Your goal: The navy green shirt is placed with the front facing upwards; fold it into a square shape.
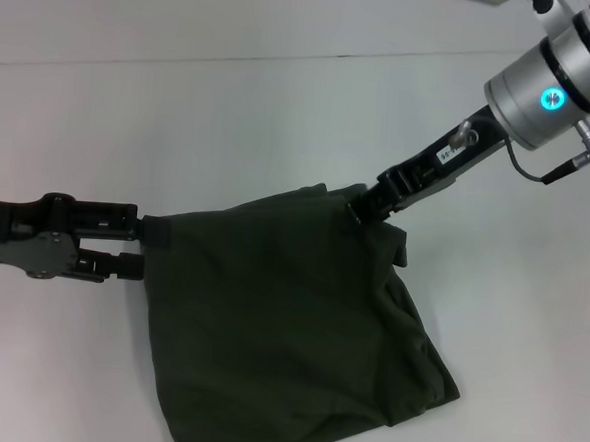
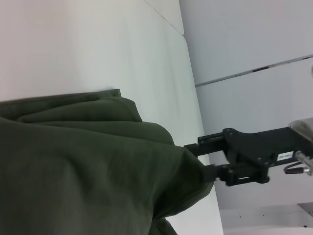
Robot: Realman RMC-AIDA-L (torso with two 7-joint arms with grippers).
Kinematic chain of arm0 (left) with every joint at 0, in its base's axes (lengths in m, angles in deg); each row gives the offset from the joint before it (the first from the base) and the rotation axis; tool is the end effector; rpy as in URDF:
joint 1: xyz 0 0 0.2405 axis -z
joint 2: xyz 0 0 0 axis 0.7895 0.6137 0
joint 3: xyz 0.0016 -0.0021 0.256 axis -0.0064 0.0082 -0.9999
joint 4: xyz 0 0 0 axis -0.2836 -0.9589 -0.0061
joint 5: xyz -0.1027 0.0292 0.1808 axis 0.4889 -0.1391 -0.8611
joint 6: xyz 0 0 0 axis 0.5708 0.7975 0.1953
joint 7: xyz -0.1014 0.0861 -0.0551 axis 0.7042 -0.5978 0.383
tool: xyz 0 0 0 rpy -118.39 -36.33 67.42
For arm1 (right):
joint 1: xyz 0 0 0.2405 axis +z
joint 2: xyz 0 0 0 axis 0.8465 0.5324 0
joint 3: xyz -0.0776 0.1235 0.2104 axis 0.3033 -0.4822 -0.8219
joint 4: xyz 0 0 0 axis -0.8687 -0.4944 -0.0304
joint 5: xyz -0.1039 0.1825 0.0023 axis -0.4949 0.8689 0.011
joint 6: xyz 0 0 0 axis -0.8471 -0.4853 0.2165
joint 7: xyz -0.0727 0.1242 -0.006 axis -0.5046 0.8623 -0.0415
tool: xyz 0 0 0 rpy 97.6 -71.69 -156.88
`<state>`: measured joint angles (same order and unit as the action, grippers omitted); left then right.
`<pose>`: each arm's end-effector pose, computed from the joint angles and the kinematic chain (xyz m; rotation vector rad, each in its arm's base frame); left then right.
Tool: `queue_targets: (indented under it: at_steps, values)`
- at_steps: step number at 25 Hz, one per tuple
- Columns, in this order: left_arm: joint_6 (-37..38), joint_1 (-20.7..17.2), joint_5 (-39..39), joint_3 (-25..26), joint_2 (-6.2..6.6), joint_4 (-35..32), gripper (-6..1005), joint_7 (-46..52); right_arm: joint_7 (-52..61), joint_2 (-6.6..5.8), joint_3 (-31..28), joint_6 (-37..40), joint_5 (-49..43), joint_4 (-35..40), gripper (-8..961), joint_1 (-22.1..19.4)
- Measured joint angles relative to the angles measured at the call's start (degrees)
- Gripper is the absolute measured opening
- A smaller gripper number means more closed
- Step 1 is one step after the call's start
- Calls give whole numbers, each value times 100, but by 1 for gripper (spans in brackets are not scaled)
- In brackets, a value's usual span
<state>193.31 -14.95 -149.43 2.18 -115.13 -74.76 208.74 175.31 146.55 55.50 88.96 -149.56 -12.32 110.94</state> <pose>-0.2355 0.3283 0.0473 2.2330 1.8813 0.4831 0.1685 0.4014 0.0134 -2.6944 1.4543 -0.1757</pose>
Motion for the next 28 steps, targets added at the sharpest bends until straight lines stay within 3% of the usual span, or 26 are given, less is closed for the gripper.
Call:
queue_targets:
  at_steps: [10, 21, 28]
  values:
    - [-78, 1, 37, -3, -24, 72, 871, -23, 39, 11, -13, 60, -223, 143, 568, -53]
    - [-147, -7, 42, 4, -25, 101, 871, -28, 64, 91, 116, 78, -394, 108, 386, -18]
    - [-146, -20, 37, 9, -34, 101, 872, -28, 151, 44, 89, 103, -400, 467, 117, -43]
